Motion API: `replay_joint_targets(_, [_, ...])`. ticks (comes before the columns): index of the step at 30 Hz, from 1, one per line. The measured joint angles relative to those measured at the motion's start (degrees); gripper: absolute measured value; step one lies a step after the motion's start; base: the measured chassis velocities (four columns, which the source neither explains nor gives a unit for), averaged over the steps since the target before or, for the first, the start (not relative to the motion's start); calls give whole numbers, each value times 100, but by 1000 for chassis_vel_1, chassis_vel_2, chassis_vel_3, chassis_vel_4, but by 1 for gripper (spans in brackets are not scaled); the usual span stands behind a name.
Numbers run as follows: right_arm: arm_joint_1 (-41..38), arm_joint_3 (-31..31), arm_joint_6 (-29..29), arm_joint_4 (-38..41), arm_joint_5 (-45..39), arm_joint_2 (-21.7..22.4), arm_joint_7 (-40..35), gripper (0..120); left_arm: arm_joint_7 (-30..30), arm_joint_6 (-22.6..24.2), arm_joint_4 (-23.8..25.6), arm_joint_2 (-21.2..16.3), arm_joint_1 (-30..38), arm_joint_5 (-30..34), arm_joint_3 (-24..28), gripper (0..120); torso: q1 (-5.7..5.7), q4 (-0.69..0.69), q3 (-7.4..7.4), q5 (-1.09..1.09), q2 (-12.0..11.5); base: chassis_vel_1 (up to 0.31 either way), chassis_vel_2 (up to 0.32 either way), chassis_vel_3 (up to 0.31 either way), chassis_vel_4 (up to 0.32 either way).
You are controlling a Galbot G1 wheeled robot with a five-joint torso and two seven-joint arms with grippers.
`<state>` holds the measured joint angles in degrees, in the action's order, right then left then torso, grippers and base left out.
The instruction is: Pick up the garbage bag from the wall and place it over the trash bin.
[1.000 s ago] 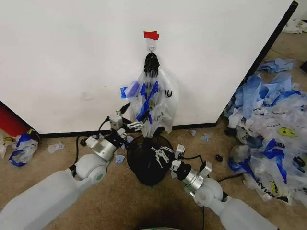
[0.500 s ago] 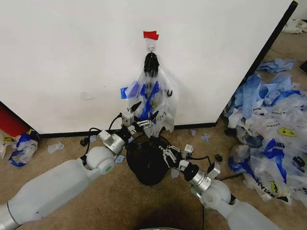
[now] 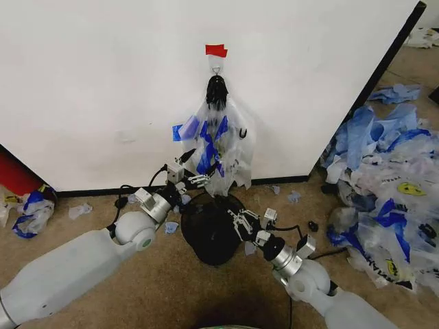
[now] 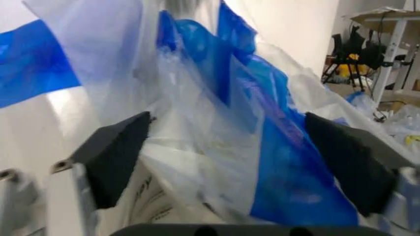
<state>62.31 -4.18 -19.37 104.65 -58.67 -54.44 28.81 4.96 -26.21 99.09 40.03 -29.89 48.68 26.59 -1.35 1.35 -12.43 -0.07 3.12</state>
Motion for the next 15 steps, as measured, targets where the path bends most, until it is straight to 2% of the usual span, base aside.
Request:
replay_joint_targets(6, [32, -15, -11, 0, 58, -27, -32, 0, -4, -9, -140, 17, 135, 55, 28, 78, 0, 1, 0, 0, 0, 0, 0, 0, 0])
replay_joint_targets(15, [78, -10, -28, -19, 121, -23, -137, 0, -2, -2, -167, 43, 258, 124, 111, 77, 0, 0, 0, 0, 0, 0, 0, 0, 0])
